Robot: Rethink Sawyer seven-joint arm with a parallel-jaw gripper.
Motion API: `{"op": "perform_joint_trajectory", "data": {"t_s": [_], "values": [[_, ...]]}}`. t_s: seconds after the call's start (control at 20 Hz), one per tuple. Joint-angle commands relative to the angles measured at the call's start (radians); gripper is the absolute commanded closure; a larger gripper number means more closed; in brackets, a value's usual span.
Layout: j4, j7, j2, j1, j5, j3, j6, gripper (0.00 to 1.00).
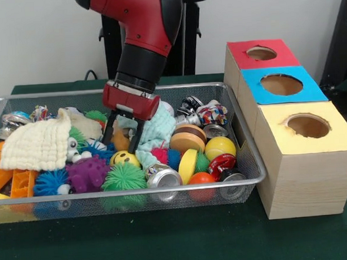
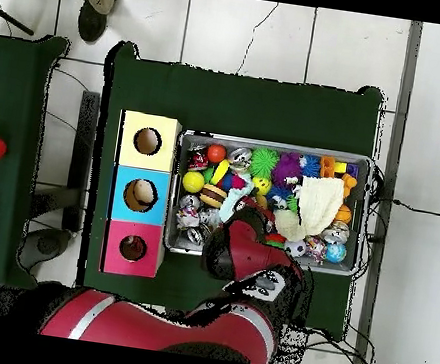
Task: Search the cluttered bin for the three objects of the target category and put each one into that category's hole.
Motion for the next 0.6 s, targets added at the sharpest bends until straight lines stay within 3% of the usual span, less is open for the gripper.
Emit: {"op": "perform_joint_trajectory", "data": {"t_s": [0.05,0.6], "values": [[0.088,0.219,0.067,-0.036,0.089,0.187,0.099,0.00],[0.122,0.199,0.082,-0.037,0.138,0.202,0.088,0.00]]}}
